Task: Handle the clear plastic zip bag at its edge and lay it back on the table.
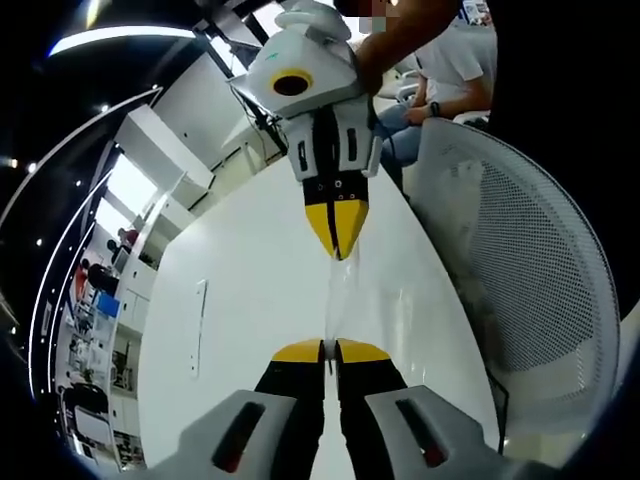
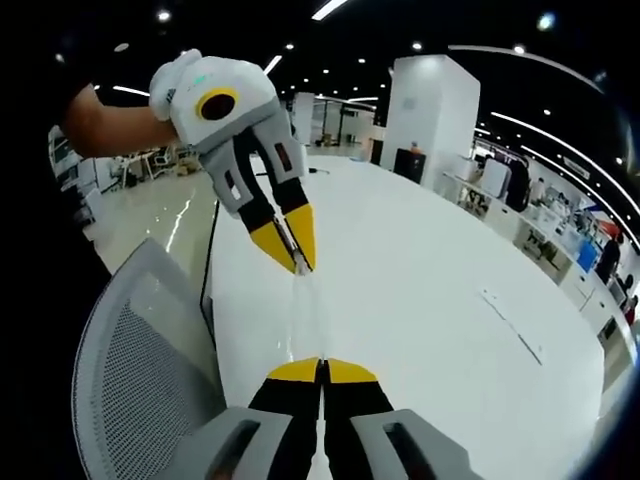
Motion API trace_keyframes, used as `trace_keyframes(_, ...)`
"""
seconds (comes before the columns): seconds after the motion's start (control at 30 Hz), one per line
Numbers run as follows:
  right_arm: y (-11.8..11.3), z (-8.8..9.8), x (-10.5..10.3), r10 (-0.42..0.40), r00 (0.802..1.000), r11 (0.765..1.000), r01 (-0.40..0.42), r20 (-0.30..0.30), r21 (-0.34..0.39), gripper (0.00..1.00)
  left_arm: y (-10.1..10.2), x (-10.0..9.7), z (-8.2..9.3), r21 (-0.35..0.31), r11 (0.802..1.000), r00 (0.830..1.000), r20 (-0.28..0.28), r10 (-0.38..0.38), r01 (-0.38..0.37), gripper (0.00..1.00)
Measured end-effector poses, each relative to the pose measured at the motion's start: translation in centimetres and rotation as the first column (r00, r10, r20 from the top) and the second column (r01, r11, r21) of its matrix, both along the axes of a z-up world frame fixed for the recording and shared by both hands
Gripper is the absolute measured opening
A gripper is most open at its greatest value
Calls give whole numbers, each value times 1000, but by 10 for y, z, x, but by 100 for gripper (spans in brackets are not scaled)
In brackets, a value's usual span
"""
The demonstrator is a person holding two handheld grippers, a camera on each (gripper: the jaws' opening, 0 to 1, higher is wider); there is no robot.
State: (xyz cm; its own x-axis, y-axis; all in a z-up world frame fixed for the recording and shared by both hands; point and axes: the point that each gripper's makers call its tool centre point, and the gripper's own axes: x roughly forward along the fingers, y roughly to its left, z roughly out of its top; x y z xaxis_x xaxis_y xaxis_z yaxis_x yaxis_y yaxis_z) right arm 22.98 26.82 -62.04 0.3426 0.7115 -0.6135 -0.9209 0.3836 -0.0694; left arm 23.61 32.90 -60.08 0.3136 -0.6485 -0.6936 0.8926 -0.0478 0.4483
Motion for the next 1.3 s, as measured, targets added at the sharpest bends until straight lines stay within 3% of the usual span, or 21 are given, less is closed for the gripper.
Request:
trace_keyframes(0.3,-1,3,3,-23,1000,1000,23,-17,11,0,-2,-1,15,-68,998,1000,1,14,-14,4)
trace_keyframes(0.5,1,4,5,-24,999,1000,24,-22,10,0,-6,-6,22,-60,998,1000,15,-10,11,5)
trace_keyframes(0.83,1,5,6,-31,999,1000,31,-43,6,0,-23,-15,17,-5,997,996,44,-75,75,6)
trace_keyframes(1.3,2,11,3,-49,996,999,50,-68,11,0,-41,-16,-4,82,989,988,85,-130,123,3)
